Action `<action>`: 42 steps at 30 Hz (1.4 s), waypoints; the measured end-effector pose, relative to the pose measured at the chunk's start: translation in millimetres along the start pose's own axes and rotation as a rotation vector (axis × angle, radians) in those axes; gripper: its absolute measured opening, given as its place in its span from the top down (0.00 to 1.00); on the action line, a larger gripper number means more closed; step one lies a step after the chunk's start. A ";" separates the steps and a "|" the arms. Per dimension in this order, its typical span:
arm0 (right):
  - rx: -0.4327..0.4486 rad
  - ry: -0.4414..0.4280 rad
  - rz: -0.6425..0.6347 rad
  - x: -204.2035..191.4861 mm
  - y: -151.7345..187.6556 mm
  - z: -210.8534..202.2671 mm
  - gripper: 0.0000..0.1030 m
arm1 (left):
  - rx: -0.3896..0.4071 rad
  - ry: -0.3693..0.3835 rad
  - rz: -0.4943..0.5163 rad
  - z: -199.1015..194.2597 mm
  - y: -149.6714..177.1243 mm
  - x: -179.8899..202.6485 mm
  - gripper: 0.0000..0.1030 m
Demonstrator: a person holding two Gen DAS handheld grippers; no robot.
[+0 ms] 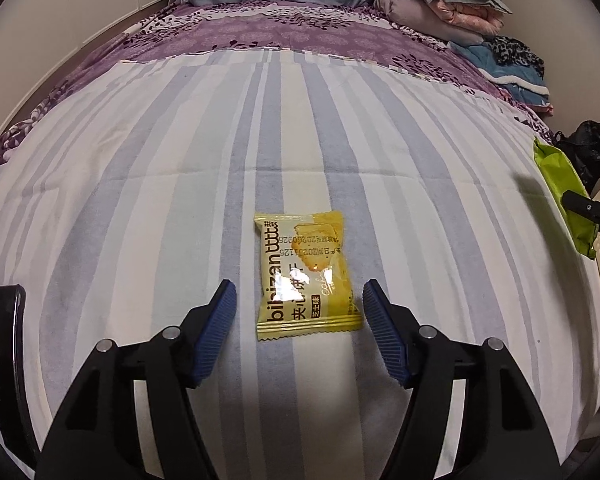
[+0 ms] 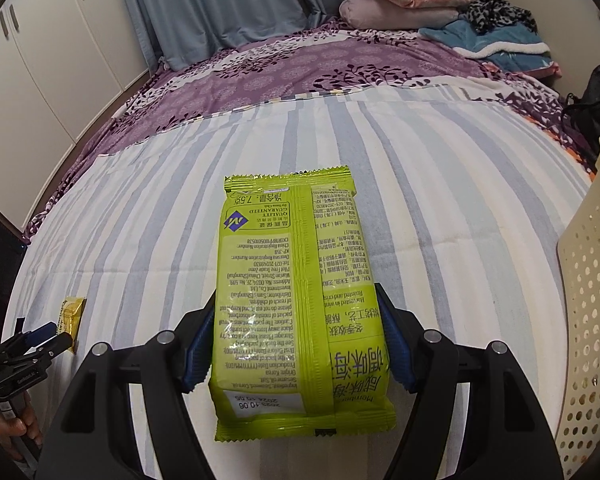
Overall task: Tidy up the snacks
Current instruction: 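Drop the green pack into the basket from the right tool while left holds yellow pack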
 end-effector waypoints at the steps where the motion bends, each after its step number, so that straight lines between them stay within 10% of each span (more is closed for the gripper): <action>1: 0.001 0.000 0.002 0.3 0.7 -0.6 0.33 | -0.001 -0.008 0.010 2.2 -0.4 1.9 0.35; 7: 0.015 -0.008 0.008 0.4 2.5 -7.7 0.33 | 0.037 -0.073 0.059 8.2 -8.8 4.2 0.54; 27: 0.203 -0.047 0.096 22.5 -14.2 -87.2 0.33 | 0.163 0.073 0.088 -61.7 -38.2 44.9 0.55; 42: 0.395 0.059 0.272 119.8 4.7 -176.8 0.32 | 0.206 0.149 0.217 -90.1 -47.9 117.7 0.55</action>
Point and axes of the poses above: each gripper's, at about its wrist camera, not at the fingertips, and z roughly the way its jaws point, x to its right, y to its underside, the point moved 6 cm from there along z, roughly the way its jaws point, and after that the axes turned 2 degrees about z, right-handed, at the moved point
